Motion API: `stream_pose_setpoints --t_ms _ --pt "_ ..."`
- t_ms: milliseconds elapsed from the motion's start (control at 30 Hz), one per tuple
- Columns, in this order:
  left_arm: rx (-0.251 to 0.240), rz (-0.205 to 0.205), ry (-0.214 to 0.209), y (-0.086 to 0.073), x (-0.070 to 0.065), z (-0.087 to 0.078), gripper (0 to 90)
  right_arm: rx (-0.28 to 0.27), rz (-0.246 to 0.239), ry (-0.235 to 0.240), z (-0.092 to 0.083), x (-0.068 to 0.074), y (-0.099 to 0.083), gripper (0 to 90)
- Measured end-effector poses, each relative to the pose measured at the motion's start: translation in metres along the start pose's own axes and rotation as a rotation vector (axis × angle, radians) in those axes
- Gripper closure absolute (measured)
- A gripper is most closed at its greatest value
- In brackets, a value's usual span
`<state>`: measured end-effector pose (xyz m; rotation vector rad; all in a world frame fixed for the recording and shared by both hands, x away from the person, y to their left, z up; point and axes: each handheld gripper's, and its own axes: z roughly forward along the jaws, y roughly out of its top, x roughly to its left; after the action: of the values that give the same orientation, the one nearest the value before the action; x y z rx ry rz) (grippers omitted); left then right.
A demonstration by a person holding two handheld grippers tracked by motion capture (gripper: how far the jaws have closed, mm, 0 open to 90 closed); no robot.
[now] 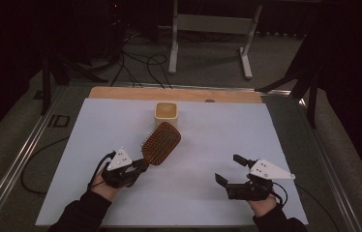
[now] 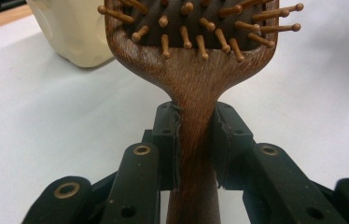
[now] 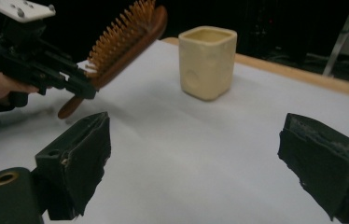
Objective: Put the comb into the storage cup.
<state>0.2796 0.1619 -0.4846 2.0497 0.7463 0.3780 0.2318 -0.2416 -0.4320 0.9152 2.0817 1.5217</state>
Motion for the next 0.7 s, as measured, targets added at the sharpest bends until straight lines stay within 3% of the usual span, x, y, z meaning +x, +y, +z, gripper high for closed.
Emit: stream_pose_setpoints --t_ms 167,433,700 --pt "-0.008 -0.007 0.000 0.000 0.001 -0.001 74.0 -0.019 -0.016 0.034 0.008 0.005 0.023 9.0" --pt "-0.021 -0.023 0.006 -0.001 0.003 -0.004 74.0 -0.029 -0.049 0.060 0.022 0.012 0.045 9.0" --pt "-0.028 -0.021 0.009 -0.001 0.001 -0.004 74.0 -0.024 -0.033 0.090 0.038 0.015 0.066 9.0"
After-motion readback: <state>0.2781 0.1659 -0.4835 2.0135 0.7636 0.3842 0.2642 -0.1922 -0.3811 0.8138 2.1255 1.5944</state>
